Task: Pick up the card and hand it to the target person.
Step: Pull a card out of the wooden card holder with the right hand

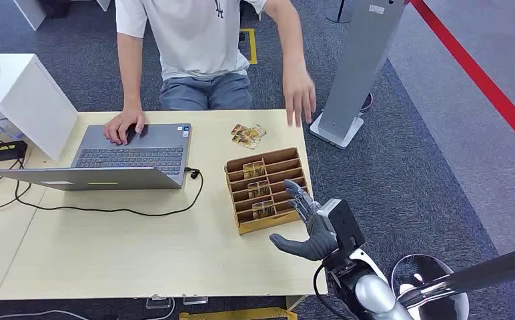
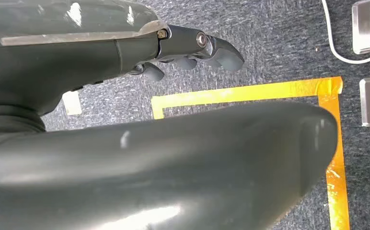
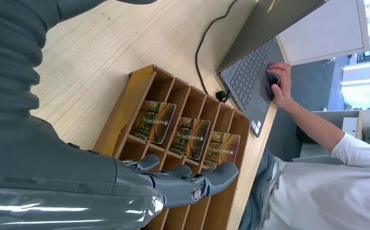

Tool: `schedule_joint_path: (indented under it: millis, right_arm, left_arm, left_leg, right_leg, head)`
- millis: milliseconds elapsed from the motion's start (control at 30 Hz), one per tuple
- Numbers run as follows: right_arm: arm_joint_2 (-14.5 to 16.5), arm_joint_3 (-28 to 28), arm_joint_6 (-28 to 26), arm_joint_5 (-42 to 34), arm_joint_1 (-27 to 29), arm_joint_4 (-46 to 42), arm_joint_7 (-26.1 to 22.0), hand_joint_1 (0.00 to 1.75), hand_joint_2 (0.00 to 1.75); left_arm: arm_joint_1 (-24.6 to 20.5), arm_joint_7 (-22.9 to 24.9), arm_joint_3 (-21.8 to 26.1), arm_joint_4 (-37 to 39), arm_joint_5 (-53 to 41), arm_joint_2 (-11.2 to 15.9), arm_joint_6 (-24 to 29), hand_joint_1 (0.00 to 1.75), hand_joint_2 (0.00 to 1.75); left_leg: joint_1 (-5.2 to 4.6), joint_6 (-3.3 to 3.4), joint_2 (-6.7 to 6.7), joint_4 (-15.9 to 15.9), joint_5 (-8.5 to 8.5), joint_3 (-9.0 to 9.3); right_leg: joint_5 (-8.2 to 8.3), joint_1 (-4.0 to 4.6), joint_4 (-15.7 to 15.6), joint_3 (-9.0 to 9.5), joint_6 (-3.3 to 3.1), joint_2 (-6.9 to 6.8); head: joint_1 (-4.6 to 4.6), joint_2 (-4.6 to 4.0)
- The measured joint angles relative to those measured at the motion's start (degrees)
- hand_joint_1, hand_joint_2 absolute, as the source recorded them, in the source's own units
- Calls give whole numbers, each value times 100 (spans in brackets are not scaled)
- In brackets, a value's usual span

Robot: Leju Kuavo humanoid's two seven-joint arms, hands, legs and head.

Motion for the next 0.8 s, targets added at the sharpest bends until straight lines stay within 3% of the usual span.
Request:
schedule_joint_path:
  millis: [267, 333, 467, 567, 800]
  right_arm:
    - [13, 27, -579, 2206, -134, -64, 878, 7, 175]
    - [34, 53, -599, 2912, -203, -106, 1166, 30, 175]
    - [72, 173, -443, 4351, -402, -196, 1706, 101, 175]
    - [84, 309, -249, 5250, -590, -243, 2033, 135, 175]
    - [115, 796, 276, 6608, -1065, -250, 2524, 137, 175]
  left_arm:
    - [0, -19, 0, 0, 24, 13, -5, 0, 0]
    - [0, -27, 0, 0, 23, 15, -15, 0, 0]
    - [-1, -50, 0, 0, -16, 18, -35, 0, 0]
    - [-7, -71, -1, 0, -54, 18, -68, 0, 0]
    - [-77, -61, -25, 0, -134, 17, -102, 0, 0]
  left_leg:
    - [0, 0, 0, 0, 0, 0]
    - [0, 0, 0, 0, 0, 0]
    - [0, 0, 0, 0, 1, 0]
    - [0, 0, 0, 0, 1, 0]
    - [0, 0, 0, 0, 1, 0]
  right_leg:
    - [0, 0, 1, 2, 0, 0]
    - [0, 0, 1, 2, 0, 0]
    - [0, 0, 2, 2, 0, 0]
    - [0, 0, 2, 2, 0, 0]
    - [0, 0, 2, 3, 0, 0]
  head:
    - [2, 0]
    - [1, 0]
    - [-4, 0]
    - [-3, 0]
    - [2, 0]
